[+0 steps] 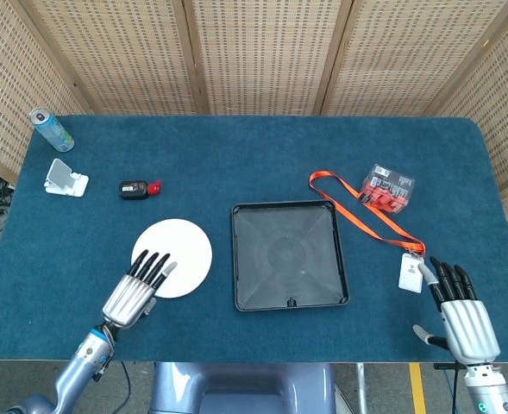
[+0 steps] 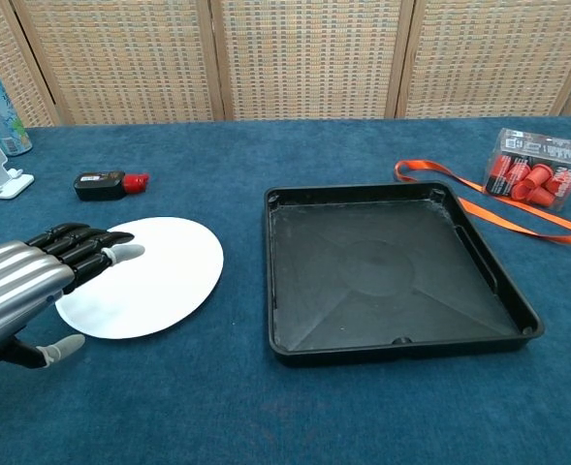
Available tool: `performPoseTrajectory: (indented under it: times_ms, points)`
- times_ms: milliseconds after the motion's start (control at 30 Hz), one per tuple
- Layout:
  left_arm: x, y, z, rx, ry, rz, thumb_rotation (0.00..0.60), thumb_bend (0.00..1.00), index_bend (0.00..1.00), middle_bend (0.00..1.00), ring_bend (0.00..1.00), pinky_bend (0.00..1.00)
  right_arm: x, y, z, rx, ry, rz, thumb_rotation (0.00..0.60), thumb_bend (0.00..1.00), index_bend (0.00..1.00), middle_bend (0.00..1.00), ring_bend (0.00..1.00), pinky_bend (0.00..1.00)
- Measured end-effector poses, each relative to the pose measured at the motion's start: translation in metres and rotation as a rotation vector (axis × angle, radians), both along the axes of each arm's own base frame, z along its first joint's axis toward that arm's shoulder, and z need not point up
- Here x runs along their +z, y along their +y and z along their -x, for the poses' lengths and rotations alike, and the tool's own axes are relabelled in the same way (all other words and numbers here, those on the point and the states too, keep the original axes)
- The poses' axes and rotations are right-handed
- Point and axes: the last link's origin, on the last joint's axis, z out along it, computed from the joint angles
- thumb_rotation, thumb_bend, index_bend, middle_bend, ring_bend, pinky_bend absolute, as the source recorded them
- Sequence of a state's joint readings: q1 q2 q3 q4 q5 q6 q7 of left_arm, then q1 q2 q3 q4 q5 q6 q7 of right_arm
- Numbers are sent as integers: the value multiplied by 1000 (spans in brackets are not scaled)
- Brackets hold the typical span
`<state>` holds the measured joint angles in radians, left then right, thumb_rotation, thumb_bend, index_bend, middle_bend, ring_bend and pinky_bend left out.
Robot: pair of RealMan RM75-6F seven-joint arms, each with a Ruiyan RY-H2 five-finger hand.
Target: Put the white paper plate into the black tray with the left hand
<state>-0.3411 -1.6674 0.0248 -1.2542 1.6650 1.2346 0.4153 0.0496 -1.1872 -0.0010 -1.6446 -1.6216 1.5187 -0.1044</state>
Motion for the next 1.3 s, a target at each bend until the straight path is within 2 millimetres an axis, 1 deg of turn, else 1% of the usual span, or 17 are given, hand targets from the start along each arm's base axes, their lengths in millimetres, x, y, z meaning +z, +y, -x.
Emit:
performPoseTrajectory:
  times_ms: [233,533,667,767,900,1033,1100,1133,1167,1200,1233,1300]
  points:
    - [-6,3,-2,-9,15,3,600,362,0,0,0,0,0,0,-1,0,1,1,600,131,0,0,0,0]
    - [-11,2,3,-4,34,10,600,362,0,0,0,0,-1,1,-1,3,3,-2,600,132,0,0,0,0]
    - [-12,5,3,-6,33,-1,600,366,0,0,0,0,-2,1,-1,3,5,-4,600,132,0,0,0,0]
    - [-14,10,3,-4,31,-9,600,375,0,0,0,0,-2,1,-1,5,7,-6,600,132,0,0,0,0]
    - [-17,16,2,1,29,-22,600,431,0,0,0,0,-3,2,-1,4,10,-7,600,132,0,0,0,0]
    - [-19,20,3,9,30,-28,600,434,1,0,0,0,-3,1,-1,1,9,-7,600,131,0,0,0,0]
    - [-20,21,4,14,33,-28,600,435,40,0,0,0,-3,1,-1,1,9,-8,600,131,0,0,0,0]
    - [-21,21,4,15,33,-29,600,438,99,0,0,0,-3,1,-1,1,9,-7,600,131,0,0,0,0]
    - [-21,21,4,15,28,-32,600,441,187,0,0,0,-3,1,-1,1,8,-7,600,131,0,0,0,0]
    - [-21,21,4,14,25,-36,600,443,250,0,0,0,-3,1,-1,1,8,-7,600,132,0,0,0,0]
    - [-21,22,4,12,21,-43,600,446,351,0,0,0,-2,1,-1,0,7,-6,600,132,0,0,0,0]
    - [-20,22,3,4,8,-64,600,451,498,0,0,0,-2,1,-1,0,7,-7,600,132,0,0,0,0]
